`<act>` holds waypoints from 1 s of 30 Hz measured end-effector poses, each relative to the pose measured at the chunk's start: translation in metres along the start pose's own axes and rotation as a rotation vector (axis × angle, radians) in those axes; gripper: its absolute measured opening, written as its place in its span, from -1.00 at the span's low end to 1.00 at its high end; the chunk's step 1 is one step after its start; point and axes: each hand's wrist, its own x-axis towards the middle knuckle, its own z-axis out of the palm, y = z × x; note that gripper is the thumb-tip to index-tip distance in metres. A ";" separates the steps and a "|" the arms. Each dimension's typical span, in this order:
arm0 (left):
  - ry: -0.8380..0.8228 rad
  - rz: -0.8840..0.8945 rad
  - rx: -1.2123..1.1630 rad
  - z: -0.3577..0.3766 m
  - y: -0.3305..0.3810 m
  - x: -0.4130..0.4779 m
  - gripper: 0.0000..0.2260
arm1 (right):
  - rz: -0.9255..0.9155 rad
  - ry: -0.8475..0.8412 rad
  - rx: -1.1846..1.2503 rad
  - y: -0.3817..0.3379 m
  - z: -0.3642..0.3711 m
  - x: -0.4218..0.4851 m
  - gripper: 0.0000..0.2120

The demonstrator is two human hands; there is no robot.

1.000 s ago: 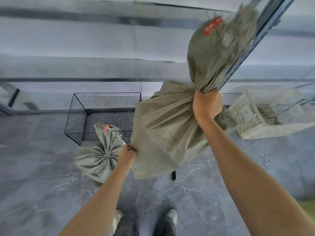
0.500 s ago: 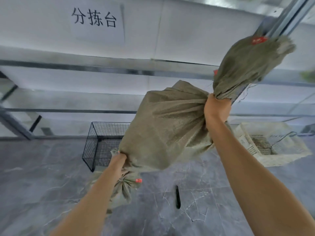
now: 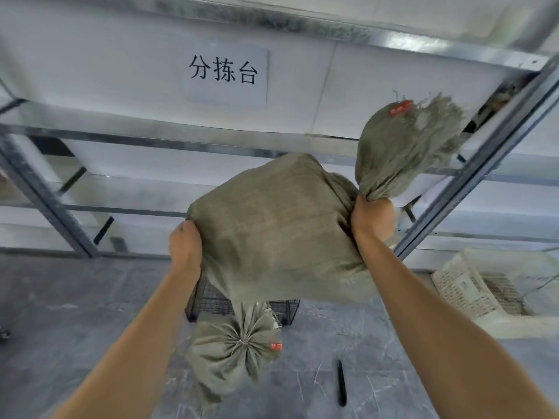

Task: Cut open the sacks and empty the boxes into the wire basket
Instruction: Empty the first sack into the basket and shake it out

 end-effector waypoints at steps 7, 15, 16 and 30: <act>-0.155 0.222 -0.130 -0.013 0.070 0.007 -0.85 | 0.093 -0.333 0.025 0.000 0.047 0.004 -0.75; -0.136 0.393 -0.157 0.019 0.132 0.036 -0.92 | 0.225 -0.895 0.318 -0.002 0.137 0.053 -0.86; -0.130 0.395 -0.152 0.027 0.138 0.042 -0.92 | 0.256 -0.962 0.344 -0.008 0.142 0.059 -0.87; 0.013 0.280 -0.049 0.105 0.151 0.103 -0.91 | 0.403 -1.249 0.036 -0.026 0.211 0.108 -0.75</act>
